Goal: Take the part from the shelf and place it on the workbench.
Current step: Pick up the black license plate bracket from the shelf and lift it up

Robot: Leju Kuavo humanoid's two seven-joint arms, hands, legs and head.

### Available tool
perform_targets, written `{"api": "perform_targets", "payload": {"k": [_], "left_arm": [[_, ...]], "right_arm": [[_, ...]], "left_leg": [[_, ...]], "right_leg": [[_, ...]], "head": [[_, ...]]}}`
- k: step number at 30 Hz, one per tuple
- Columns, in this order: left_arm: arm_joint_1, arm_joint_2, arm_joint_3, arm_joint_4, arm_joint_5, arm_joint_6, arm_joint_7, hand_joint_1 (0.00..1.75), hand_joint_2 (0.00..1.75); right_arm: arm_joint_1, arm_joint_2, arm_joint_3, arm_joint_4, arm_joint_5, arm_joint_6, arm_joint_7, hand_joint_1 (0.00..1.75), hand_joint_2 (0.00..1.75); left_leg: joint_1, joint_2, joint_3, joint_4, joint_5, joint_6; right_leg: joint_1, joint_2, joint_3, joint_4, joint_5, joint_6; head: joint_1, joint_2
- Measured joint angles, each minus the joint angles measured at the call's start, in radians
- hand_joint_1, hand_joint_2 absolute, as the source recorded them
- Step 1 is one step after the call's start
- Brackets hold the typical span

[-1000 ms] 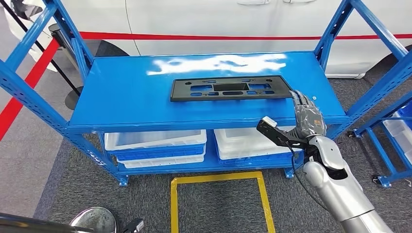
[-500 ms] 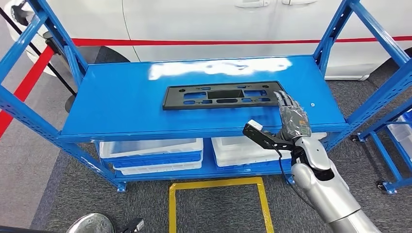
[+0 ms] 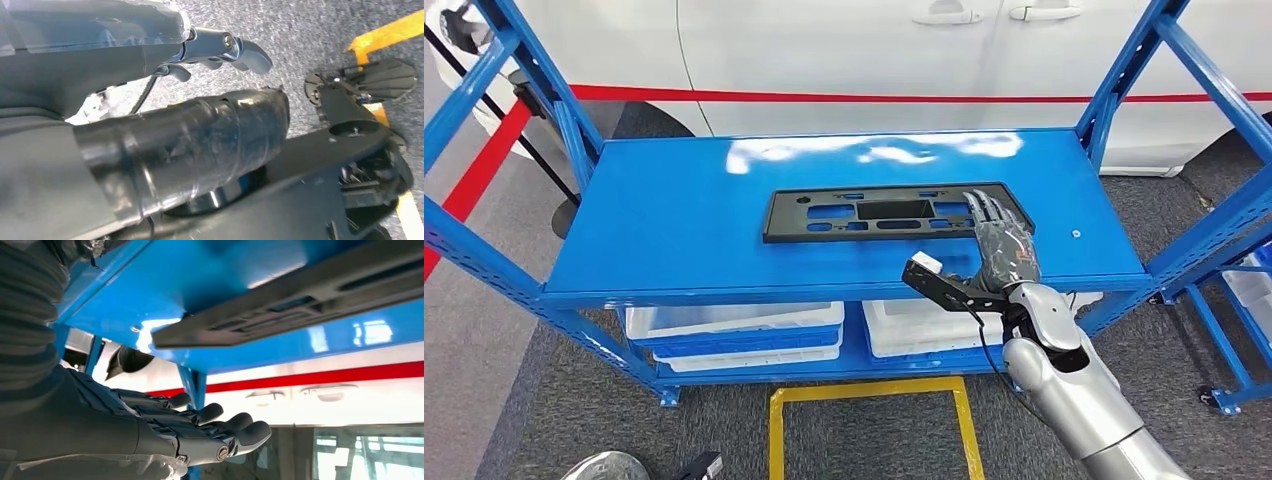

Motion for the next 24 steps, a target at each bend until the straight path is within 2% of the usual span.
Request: {"api": "perform_targets", "payload": {"k": [1,2,4,5,6,7,8,9,10,11,13,15,16,17,19,20,21,22,24], "left_arm": [[-0.001,0.0,0.0,0.0,0.0,0.0,0.0,0.0,0.0],[-0.002,0.0,0.0,0.0,0.0,0.0,0.0,0.0,0.0],[-0.004,0.0,0.0,0.0,0.0,0.0,-0.001,0.0,0.0],[-0.004,0.0,0.0,0.0,0.0,0.0,0.0,0.0,0.0],[-0.002,-0.001,0.0,0.0,0.0,0.0,0.0,0.0,0.0],[-0.002,-0.001,0.0,0.0,0.0,0.0,0.0,0.0,0.0],[-0.001,-0.001,0.0,0.0,0.0,-0.001,-0.001,0.0,0.0],[-0.001,-0.002,0.0,0.0,0.0,-0.001,-0.001,0.0,0.0],[-0.002,-0.002,0.0,0.0,0.001,-0.001,-0.001,0.0,0.0],[-0.003,-0.002,0.0,0.0,0.001,-0.001,-0.001,0.0,0.0],[-0.005,-0.002,0.0,0.0,0.004,-0.001,-0.001,0.0,0.0],[-0.005,-0.001,0.0,0.0,0.006,-0.002,-0.002,0.0,0.0],[-0.005,-0.001,0.0,0.0,0.008,-0.002,-0.002,0.0,0.0],[-0.005,-0.001,0.0,0.0,0.008,-0.002,-0.003,0.0,0.0],[-0.005,-0.001,-0.001,0.0,0.009,-0.004,-0.005,0.0,0.0],[-0.004,-0.001,-0.001,0.0,0.009,-0.005,-0.006,0.0,0.0],[-0.004,-0.001,-0.001,0.0,0.009,-0.005,-0.006,0.0,0.0],[-0.003,-0.001,-0.001,0.0,0.009,-0.006,-0.007,0.0,0.0],[-0.003,0.0,-0.001,0.0,0.009,-0.004,-0.01,0.0,0.0]], "right_arm": [[-0.002,0.0,0.001,0.0,0.0,0.0,-0.001,0.0,1.75],[-0.004,0.0,0.002,0.001,0.0,0.0,-0.001,0.0,1.75],[-0.003,0.0,0.004,0.005,0.0,0.0,-0.002,0.0,1.75],[-0.001,0.0,0.005,0.008,0.0,0.0,-0.001,0.0,1.75],[0.0,0.0,0.006,0.01,0.0,0.0,-0.001,0.0,1.75],[0.0,0.0,0.007,0.011,0.0,0.001,-0.001,0.0,1.75],[-0.001,0.0,0.008,0.012,0.0,0.002,-0.001,0.0,1.75],[-0.002,0.0,0.009,0.012,0.0,0.004,-0.001,0.0,1.75],[-0.002,0.001,0.01,0.013,0.0,0.005,-0.002,0.0,1.75],[-0.002,0.003,0.012,0.014,0.0,0.007,-0.002,0.0,1.75],[-0.001,0.007,0.016,0.015,0.0,0.009,-0.002,0.0,1.75],[-0.001,0.013,0.019,0.015,0.001,0.01,-0.001,0.0,1.75],[-0.002,0.016,0.021,0.014,0.001,0.011,0.0,0.0,1.75],[-0.003,0.021,0.023,0.014,0.001,0.014,0.0,0.0,1.75],[-0.001,0.031,0.032,0.017,0.001,0.02,0.001,0.0,1.75],[0.001,0.036,0.037,0.021,0.001,0.022,0.001,0.0,1.75],[0.003,0.042,0.041,0.026,0.001,0.023,0.001,0.0,1.75],[0.005,0.048,0.046,0.032,0.001,0.023,0.001,0.0,1.75],[0.005,0.062,0.052,0.049,0.001,0.023,0.001,0.0,1.75]], "left_leg": [[0.003,0.0,0.009,-0.009,0.0,0.005],[0.005,0.001,0.016,-0.014,-0.001,0.01],[0.004,0.0,0.024,-0.015,-0.008,0.015],[0.004,-0.001,0.028,-0.014,-0.013,0.015],[0.004,-0.001,0.034,-0.013,-0.018,0.014],[0.004,-0.002,0.042,-0.011,-0.025,0.012],[0.004,-0.002,0.051,-0.008,-0.033,0.009],[0.003,-0.003,0.057,-0.006,-0.041,0.005],[0.002,-0.004,0.061,-0.003,-0.048,0.0],[0.0,-0.004,0.061,-0.001,-0.052,-0.005],[-0.001,-0.004,0.059,-0.001,-0.055,-0.015],[0.0,-0.001,0.057,0.008,-0.068,-0.026],[0.001,0.0,0.045,0.034,-0.083,-0.031],[0.003,0.001,0.022,0.083,-0.106,-0.035],[0.005,0.001,-0.054,0.217,-0.154,-0.041],[0.005,0.001,-0.088,0.266,-0.162,-0.043],[0.005,0.001,-0.107,0.282,-0.149,-0.043],[0.005,0.001,-0.106,0.259,-0.115,-0.041],[0.004,0.001,-0.061,0.136,-0.028,-0.034]], "right_leg": [[0.0,0.0,-0.014,0.031,-0.017,0.004],[-0.002,-0.001,-0.042,0.084,-0.042,0.006],[-0.005,-0.001,-0.119,0.214,-0.086,0.012],[-0.007,-0.001,-0.149,0.254,-0.088,0.015],[-0.008,-0.002,-0.16,0.257,-0.067,0.016],[-0.008,-0.002,-0.152,0.22,-0.028,0.016],[-0.009,-0.003,-0.129,0.153,0.021,0.015],[-0.008,-0.003,-0.102,0.091,0.057,0.012],[-0.006,-0.003,-0.079,0.041,0.076,0.008],[-0.003,-0.003,-0.066,0.013,0.079,0.004],[0.001,-0.001,-0.06,0.0,0.067,-0.006],[-0.004,-0.001,-0.053,-0.008,0.063,-0.016],[-0.007,-0.002,-0.047,-0.012,0.061,-0.022],[-0.008,-0.002,-0.041,-0.016,0.059,-0.027],[-0.006,-0.004,-0.033,-0.016,0.052,-0.035],[-0.005,-0.003,-0.029,-0.016,0.048,-0.036],[-0.005,-0.002,-0.023,-0.015,0.043,-0.036],[-0.005,-0.002,-0.016,-0.015,0.038,-0.035],[-0.004,0.0,0.001,-0.015,0.025,-0.031]], "head": [[0.001,0.0],[0.002,0.0],[0.002,0.0],[0.003,0.0],[0.003,0.0],[0.003,0.0],[0.003,0.0],[0.003,0.0],[0.003,0.0],[0.003,0.0],[0.003,0.0],[0.002,0.0],[0.002,0.0],[0.001,0.0],[0.0,0.0],[0.0,0.0],[0.0,0.0],[0.0,0.0],[0.001,0.0]]}}
